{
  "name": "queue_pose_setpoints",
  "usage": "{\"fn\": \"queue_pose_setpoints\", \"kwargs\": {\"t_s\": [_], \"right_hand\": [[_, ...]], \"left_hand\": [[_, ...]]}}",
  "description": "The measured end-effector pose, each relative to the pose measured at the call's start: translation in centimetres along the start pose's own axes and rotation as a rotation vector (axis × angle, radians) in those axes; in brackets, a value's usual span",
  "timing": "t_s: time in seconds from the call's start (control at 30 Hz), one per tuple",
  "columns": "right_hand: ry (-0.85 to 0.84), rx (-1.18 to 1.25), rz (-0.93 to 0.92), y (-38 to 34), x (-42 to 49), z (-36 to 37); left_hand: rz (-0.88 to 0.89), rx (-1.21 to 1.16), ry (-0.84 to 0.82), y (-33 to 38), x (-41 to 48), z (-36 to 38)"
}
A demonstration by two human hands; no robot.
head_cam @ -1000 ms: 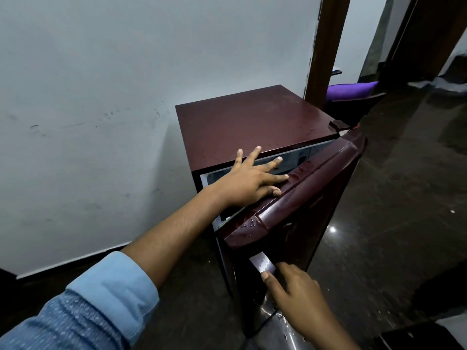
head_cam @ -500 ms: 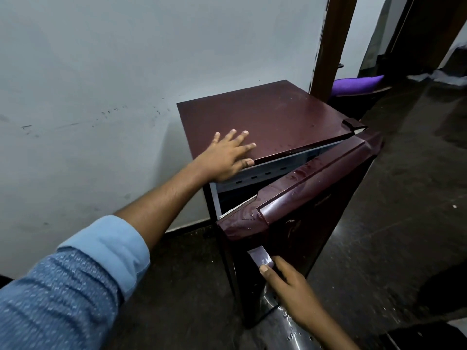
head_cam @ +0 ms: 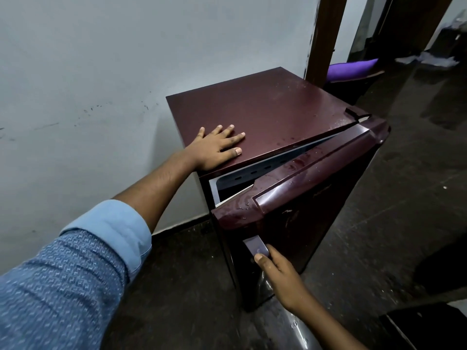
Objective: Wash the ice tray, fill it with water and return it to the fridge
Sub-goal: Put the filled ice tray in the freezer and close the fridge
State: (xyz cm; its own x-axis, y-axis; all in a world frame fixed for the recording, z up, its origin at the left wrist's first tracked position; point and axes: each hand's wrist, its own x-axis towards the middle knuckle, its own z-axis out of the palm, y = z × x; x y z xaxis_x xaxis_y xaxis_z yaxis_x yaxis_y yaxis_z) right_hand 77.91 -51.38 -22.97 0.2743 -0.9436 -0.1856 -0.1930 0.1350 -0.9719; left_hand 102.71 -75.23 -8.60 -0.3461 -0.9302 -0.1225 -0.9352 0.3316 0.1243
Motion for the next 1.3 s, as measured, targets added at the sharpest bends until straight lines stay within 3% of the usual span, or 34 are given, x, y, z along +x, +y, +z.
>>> {"fn": "queue_pose_setpoints", "kwargs": {"t_s": [0.57,0.87,1.13,1.3], "right_hand": [[-0.173,0.039,-0.046,-1.9,5.5,2.0],[-0.169,-0.044,-0.049,-1.5,5.7,2.1],[-0.228,-0.250,-0.042,-2.3,5.8,0.7],[-0.229,-0.545,-0.071,-3.6,5.6,-0.1]], "left_hand": [[-0.013,-0.034,0.026,-0.3,0.0,0.3],[-0.024,-0.017,0.038,-0.2,0.0,0.4],[-0.108,-0.036,-0.010,1.1,-0.7,-0.2],[-0.230,-0.140,-0.087,3.2,-1.4,-1.2]]}}
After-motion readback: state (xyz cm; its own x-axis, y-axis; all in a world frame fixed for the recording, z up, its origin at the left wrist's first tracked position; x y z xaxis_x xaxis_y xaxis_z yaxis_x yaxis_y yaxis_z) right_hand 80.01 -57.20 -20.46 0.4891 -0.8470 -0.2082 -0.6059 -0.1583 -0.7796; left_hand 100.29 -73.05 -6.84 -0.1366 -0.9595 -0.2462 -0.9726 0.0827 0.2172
